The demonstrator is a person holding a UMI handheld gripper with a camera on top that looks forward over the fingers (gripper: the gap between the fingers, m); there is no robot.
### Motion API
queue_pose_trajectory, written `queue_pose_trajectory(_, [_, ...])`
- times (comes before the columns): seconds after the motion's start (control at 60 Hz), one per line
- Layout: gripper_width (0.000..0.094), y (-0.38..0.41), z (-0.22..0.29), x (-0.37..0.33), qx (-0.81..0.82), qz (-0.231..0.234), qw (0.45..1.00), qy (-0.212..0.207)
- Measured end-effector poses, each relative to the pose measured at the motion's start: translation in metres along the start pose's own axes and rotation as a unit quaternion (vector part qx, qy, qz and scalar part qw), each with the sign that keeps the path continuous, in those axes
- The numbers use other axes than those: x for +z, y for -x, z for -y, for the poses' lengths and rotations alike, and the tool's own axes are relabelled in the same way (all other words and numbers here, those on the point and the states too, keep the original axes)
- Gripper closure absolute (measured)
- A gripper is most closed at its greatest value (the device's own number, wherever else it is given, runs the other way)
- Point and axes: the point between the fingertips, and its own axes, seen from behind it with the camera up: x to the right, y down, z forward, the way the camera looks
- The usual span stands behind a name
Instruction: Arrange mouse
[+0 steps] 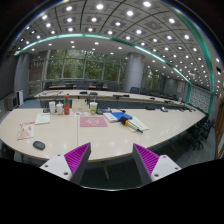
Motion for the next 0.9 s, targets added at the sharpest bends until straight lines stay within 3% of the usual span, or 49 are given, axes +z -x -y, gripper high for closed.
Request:
queue_pose_trajectory(0.117, [0.0083,0.003,-0.031,0.013,0.001,-0.001,1.000,0.012])
queue_pose_trajectory(0.383, [0.0087,0.068,-0.120,-0.003,0.003,0.004,0.996,0.091])
queue_pose_trajectory(0.6, [0.0083,0.211,-0.174,0.014,0.022,0.087,0.988,0.128])
queue_pose_trajectory(0.9, [0.0085,0.399,-0.174,0.094,0.009,0.151,0.980,0.129])
